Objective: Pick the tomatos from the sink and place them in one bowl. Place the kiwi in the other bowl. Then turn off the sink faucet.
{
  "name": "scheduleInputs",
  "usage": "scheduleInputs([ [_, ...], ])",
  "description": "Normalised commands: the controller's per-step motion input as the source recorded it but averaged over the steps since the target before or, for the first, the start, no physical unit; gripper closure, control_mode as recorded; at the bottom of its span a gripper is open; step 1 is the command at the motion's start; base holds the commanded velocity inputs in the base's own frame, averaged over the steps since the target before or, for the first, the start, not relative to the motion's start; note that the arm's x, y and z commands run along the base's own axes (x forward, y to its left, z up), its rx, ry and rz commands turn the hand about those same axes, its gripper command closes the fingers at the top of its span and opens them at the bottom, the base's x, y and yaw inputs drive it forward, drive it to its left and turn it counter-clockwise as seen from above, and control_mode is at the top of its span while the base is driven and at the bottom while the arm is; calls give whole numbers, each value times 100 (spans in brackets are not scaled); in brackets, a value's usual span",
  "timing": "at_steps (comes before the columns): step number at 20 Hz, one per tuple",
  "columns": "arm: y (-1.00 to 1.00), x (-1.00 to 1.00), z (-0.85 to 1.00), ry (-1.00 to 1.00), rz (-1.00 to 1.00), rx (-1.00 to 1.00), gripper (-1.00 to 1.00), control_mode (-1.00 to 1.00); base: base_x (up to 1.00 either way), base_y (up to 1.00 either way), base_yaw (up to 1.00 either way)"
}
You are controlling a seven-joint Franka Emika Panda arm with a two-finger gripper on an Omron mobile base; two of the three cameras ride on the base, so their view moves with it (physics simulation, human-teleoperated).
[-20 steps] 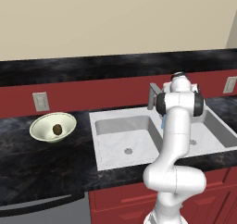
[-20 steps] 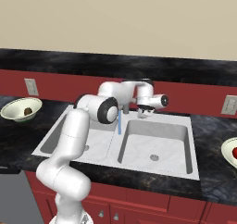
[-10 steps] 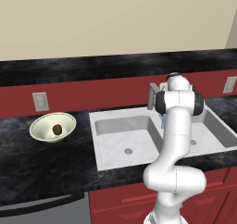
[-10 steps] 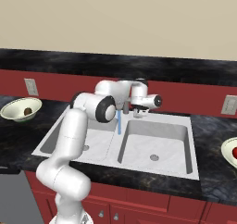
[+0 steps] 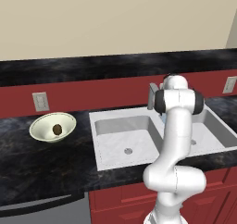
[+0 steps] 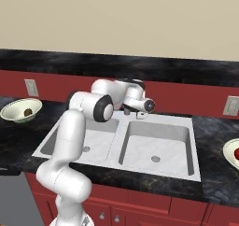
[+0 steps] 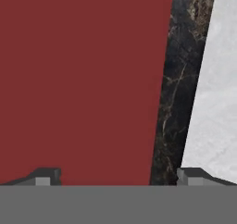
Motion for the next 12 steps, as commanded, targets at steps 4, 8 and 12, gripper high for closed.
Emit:
scheduleInputs([
  [4,85,-17,21,-15,13,-30,-100,-100,0,0,0],
  [8,25,7,19,3,13,-11,-100,-100,0,0,0],
  [12,-15,11,27,5,18,0,-100,-100,0,0,0],
])
